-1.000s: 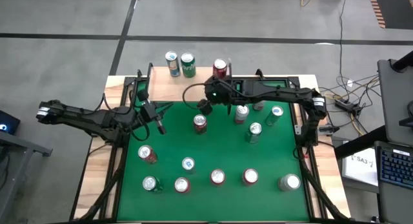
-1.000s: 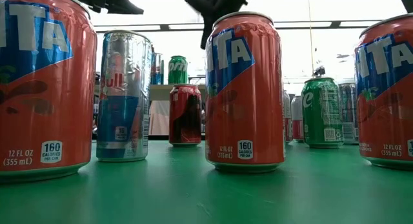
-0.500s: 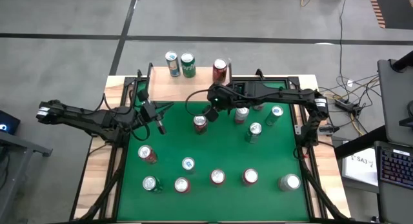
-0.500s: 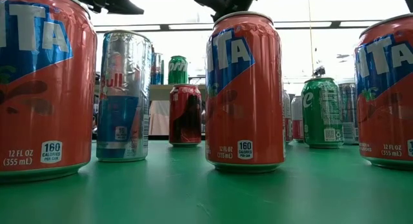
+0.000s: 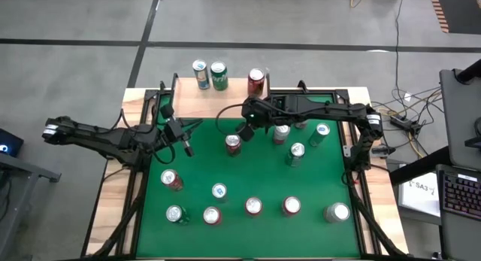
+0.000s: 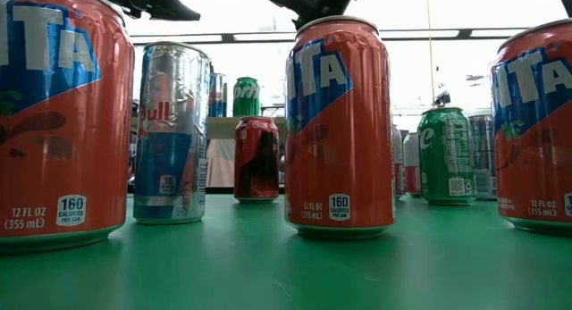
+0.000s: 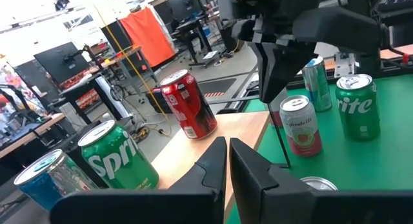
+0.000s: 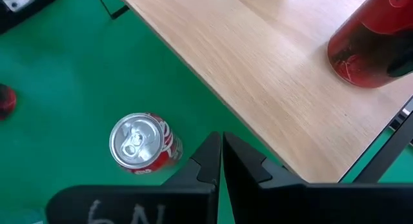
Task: Place canned beverage on shelf
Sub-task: Put the blue can on the shelf
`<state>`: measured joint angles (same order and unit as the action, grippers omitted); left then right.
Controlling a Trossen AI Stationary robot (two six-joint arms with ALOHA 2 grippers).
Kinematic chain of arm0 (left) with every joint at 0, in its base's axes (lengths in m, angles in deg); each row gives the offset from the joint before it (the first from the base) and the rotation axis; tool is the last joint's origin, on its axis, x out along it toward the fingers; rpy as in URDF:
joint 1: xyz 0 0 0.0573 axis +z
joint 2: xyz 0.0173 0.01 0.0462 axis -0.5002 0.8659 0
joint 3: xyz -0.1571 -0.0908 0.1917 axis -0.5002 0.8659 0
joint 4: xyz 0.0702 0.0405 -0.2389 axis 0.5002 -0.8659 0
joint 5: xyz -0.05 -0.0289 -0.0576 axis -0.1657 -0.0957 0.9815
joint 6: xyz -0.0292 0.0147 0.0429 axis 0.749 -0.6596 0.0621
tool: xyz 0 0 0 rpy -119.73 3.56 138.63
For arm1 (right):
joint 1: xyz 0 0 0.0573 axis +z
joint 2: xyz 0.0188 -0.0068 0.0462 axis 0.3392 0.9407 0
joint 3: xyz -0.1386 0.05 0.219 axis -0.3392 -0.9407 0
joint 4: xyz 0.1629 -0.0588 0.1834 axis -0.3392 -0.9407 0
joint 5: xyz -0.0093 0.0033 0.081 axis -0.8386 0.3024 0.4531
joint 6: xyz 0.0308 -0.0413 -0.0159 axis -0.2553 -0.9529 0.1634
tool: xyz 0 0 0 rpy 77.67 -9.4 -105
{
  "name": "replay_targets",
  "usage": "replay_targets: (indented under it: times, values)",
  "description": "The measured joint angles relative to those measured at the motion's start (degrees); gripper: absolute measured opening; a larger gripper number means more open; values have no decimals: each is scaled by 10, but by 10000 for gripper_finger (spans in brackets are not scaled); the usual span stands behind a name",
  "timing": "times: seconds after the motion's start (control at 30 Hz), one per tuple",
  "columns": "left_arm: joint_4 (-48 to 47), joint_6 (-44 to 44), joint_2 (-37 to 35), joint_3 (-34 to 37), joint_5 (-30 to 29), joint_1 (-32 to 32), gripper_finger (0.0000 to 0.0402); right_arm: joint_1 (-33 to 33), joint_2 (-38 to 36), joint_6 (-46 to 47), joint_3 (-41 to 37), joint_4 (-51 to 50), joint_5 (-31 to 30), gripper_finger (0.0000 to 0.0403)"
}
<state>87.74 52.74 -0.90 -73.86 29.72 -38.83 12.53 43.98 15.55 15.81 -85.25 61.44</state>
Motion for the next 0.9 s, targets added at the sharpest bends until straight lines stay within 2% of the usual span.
replay_targets:
  times: [0.37, 0.6, 0.9]
  values:
    - [-1, 1, 0, 0, 0, 0, 3, -22, 5, 20, 0, -4, 0, 9]
    - [-20, 19, 2, 0, 0, 0, 3, -30, 6, -4, 0, 5, 0, 9]
    - [-20, 9, 1, 0, -1, 0, 3, -87, 6, -25, 0, 5, 2, 9]
